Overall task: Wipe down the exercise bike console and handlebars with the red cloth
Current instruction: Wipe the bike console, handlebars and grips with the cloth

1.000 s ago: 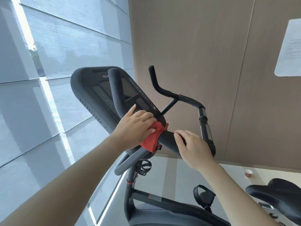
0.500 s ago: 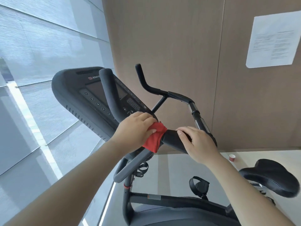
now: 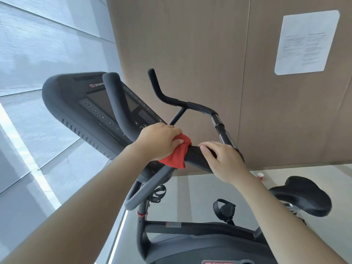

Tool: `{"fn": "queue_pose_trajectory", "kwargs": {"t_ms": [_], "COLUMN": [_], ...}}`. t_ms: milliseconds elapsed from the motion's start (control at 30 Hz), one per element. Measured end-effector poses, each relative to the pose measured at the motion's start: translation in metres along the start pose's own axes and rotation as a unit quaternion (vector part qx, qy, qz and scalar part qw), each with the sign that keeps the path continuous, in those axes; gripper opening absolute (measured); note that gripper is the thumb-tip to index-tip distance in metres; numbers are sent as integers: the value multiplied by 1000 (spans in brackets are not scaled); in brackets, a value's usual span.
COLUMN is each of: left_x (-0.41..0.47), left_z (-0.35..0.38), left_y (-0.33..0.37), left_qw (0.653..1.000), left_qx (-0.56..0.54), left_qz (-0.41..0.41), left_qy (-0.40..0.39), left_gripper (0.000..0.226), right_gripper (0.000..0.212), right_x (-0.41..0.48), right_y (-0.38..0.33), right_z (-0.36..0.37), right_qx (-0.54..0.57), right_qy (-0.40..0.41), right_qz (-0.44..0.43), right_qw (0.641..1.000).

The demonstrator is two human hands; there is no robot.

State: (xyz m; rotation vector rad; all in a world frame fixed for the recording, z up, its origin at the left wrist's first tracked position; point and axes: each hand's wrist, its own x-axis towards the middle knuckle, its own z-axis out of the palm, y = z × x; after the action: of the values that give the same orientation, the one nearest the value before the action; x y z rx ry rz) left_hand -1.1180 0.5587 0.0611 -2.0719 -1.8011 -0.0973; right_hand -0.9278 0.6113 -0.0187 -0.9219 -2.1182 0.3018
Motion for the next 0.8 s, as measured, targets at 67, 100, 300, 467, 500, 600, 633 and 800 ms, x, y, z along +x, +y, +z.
{"fn": "queue_pose_trajectory", "kwargs": {"t_ms": [67,100,300,467,500,600,633,800], "left_x": [5,4,-22,-38,-41,-44,-44,-49], "left_z": [1,1,4,-14,-17,-11,-6,2], "left_y": [3,4,-15,-57,-63,-59,-52,-42], "left_qw": [1000,1000,994,980,977,976,980,989], "left_qx": [6,12,30,133,151,150,129,40], "left_qz": [5,7,57,66,67,47,32,-5], "left_qy": [-17,-8,89,129,137,149,146,140], "left_gripper": [34,34,60,37,34,35,39,53], "right_gripper": [29,29,32,41,45,49,49,29], "right_x": [-1,-1,-1,6,10,21,24,30], "right_y": [0,0,1,-7,-13,-40,-49,-70], "right_z": [-1,-1,-3,-6,-6,3,8,18], "right_qx": [1,2,13,24,24,25,30,55], "right_qy": [-2,-2,-18,-45,-48,-47,-42,-21], "right_qz": [1,0,-11,11,11,-30,-39,-29], "right_qw": [1000,1000,1000,999,998,998,998,998]}}
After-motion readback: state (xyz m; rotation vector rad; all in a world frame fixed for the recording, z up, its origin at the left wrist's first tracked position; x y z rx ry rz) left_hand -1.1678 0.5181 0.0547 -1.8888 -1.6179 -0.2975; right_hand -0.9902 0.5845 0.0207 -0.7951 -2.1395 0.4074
